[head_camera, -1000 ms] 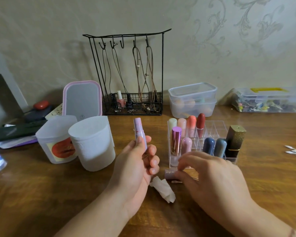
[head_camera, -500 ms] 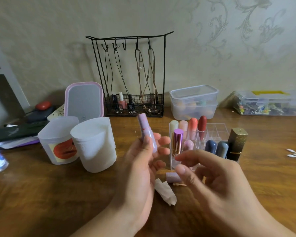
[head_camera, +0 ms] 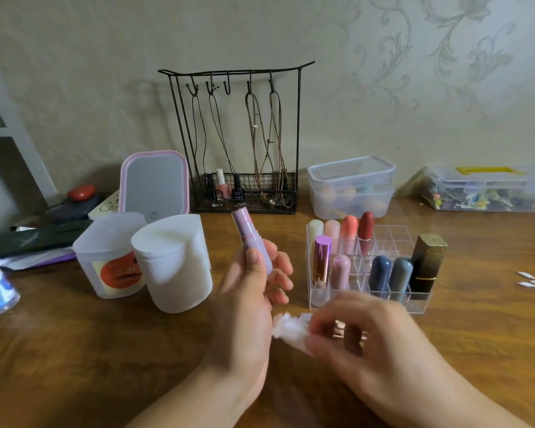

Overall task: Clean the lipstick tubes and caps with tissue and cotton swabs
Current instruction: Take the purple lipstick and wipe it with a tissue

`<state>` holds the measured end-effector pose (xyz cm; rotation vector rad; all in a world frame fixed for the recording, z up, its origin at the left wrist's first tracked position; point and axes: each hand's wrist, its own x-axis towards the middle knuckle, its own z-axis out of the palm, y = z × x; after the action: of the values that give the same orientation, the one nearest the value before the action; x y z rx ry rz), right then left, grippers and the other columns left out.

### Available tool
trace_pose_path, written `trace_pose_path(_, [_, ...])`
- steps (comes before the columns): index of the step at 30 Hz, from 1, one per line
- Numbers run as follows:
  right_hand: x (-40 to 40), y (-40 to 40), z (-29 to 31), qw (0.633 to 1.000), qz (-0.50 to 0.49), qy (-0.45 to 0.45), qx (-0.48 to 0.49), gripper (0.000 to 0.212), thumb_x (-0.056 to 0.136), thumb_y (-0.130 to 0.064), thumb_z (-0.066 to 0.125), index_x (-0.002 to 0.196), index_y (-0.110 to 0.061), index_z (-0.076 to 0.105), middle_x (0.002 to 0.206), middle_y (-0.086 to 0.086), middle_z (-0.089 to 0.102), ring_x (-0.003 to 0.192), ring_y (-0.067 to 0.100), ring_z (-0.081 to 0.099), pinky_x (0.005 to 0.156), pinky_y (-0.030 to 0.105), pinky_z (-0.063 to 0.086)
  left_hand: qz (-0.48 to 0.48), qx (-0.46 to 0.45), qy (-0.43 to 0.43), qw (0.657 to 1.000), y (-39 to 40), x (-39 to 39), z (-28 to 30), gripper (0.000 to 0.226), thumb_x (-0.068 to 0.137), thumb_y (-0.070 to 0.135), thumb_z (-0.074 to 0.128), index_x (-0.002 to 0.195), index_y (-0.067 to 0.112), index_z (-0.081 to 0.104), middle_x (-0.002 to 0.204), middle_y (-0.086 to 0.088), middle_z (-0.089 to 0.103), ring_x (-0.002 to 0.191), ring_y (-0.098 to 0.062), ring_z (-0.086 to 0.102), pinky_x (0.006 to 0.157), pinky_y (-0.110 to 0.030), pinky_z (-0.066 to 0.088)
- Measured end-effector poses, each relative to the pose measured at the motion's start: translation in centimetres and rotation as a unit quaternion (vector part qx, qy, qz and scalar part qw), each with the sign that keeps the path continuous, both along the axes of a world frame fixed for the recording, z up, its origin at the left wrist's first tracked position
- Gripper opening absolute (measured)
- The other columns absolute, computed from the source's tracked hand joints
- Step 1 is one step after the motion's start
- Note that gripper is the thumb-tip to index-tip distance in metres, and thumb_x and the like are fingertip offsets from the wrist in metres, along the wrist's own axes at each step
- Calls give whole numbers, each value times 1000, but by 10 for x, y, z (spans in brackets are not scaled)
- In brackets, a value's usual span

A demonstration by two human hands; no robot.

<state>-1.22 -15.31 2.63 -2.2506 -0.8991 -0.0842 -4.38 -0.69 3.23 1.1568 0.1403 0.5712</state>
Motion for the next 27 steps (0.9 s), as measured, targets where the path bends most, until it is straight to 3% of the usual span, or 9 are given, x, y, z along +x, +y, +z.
trace_pose_path(4, [2,-6,10,926,42,219,304,13,78,-24,78,73,-16,70,59,5,62,49,7,52,49,13,39,-109,-2,17,994,-3,-3,0,34,83,44,48,92,13,58,80,-3,68,76,-16,66,76,-40,49])
trace_pose_path(7, [1,-3,15,885,30,269,378,11,75,-15,69,70,-6,64,51,15,53,36,12,41,37,12,34,-227,-9,17,974,-5,-6,4,36,81,34,65,104,8,56,96,-7,74,93,-20,70,85,-43,54])
trace_pose_path(10, [1,-3,16,887,2,257,385,17,78,-16,67,77,0,60,48,19,50,31,13,37,35,11,31,-205,-5,23,979,-2,-4,-2,36,71,11,71,99,11,49,91,-9,70,90,-25,69,78,-42,56])
trace_pose_path(15, [5,-7,16,906,-33,186,378,16,86,-10,65,71,-12,62,50,11,52,37,8,37,39,12,30,-171,0,10,985,-1,0,-5,26,65,7,80,79,20,63,86,-20,59,90,-37,64,89,-56,48])
trace_pose_path(17, [9,-11,18,899,-45,175,400,18,87,-9,63,71,-16,62,52,12,53,40,11,41,40,14,32,-162,25,16,986,0,0,-4,27,64,10,85,77,19,63,90,-25,58,99,-48,60,93,-63,44])
trace_pose_path(19, [14,-13,16,903,-60,155,396,19,88,-7,66,73,-19,62,54,9,56,43,14,44,41,16,34,-154,24,28,987,1,1,-6,27,64,10,83,75,22,62,91,-21,60,105,-47,60,94,-66,43])
trace_pose_path(22, [17,-17,9,939,-97,-37,327,6,86,-26,70,85,-27,64,69,-7,58,56,9,49,54,18,39,-148,56,15,987,1,1,-8,28,65,10,81,75,24,60,79,-11,58,90,-36,60,84,-54,48])
trace_pose_path(24, [11,-18,11,936,-96,-184,283,7,83,-33,66,89,-29,67,84,-13,57,71,7,52,64,17,39,-158,100,-5,982,-2,-1,-7,28,66,13,83,75,22,58,73,-6,61,80,-26,62,73,-38,53])
trace_pose_path(27, [-1,-10,10,932,-72,-259,243,12,81,-37,68,80,-27,73,89,-9,58,80,15,54,70,22,38,-162,106,-18,981,-11,-7,-3,31,72,-3,76,81,11,50,62,6,65,60,-2,62,53,-15,48])
